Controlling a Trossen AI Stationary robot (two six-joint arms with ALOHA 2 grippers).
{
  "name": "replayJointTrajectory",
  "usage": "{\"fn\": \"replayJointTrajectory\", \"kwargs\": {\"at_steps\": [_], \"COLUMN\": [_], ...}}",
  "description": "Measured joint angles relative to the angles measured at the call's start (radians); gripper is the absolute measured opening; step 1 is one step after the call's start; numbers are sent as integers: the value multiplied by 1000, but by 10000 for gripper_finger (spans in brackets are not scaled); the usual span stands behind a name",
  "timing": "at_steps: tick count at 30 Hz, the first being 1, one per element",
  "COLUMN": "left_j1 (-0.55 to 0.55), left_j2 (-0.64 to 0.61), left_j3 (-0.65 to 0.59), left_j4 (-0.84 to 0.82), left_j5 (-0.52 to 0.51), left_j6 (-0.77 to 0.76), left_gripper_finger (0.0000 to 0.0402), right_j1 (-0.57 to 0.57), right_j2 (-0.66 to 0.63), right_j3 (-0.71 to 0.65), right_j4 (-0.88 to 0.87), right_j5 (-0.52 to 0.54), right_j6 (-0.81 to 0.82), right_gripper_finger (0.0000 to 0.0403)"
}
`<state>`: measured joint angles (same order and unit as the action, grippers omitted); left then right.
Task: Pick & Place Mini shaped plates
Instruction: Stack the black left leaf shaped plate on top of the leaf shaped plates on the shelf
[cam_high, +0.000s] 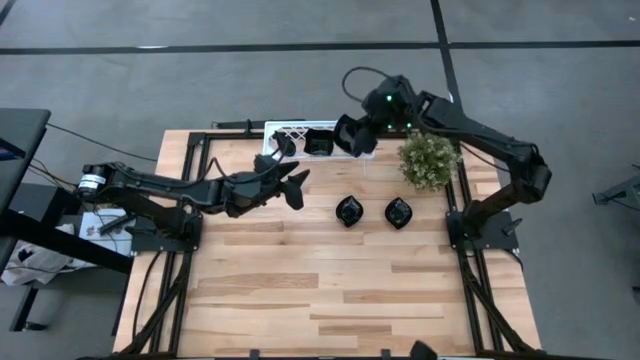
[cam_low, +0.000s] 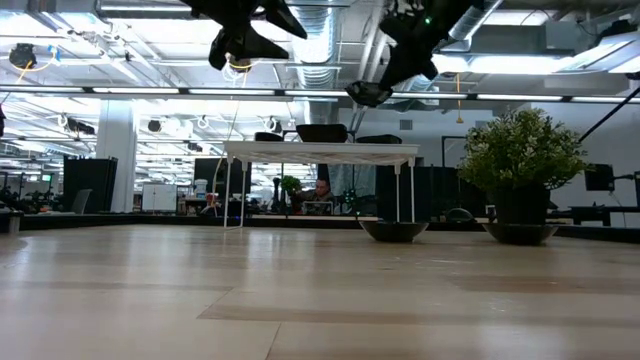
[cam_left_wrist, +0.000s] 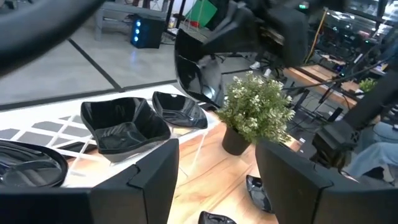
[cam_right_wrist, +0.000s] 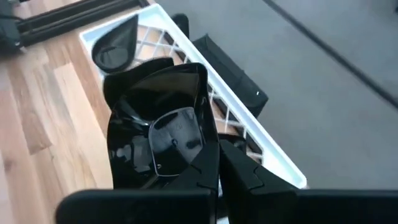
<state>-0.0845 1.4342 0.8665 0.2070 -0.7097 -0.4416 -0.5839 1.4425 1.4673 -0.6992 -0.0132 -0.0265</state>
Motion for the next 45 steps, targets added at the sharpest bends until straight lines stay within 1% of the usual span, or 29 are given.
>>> {"fn": "replayJointTrajectory", "kwargs": {"at_steps": [3,6,10,13,20,24,38,45], "left_j1": [-11,-20,-14,-1,-13,-16,-14,-14], "left_j2": [0,0,0,1,1,1,1,1], "left_j3": [0,0,-7,-49,-101,-112,-112,-112], "left_j4": [0,0,9,35,85,94,97,104], "left_j5": [0,3,68,117,125,126,124,124], "left_j6": [9,52,79,75,43,41,43,43], "left_gripper_finger": [215,215,211,207,204,204,204,204], "right_j1": [-55,-98,-146,-162,-178,-190,-196,-194], "right_j2": [1,1,9,45,115,139,149,149], "right_j3": [0,0,1,1,2,2,14,14], "right_j4": [-15,-16,-24,-29,5,-6,-108,-109], "right_j5": [-61,-75,-135,-168,-210,-258,-268,-252], "right_j6": [6,17,5,-1,-10,-9,28,45], "right_gripper_finger": [0,0,0,0,0,0,0,0]}}
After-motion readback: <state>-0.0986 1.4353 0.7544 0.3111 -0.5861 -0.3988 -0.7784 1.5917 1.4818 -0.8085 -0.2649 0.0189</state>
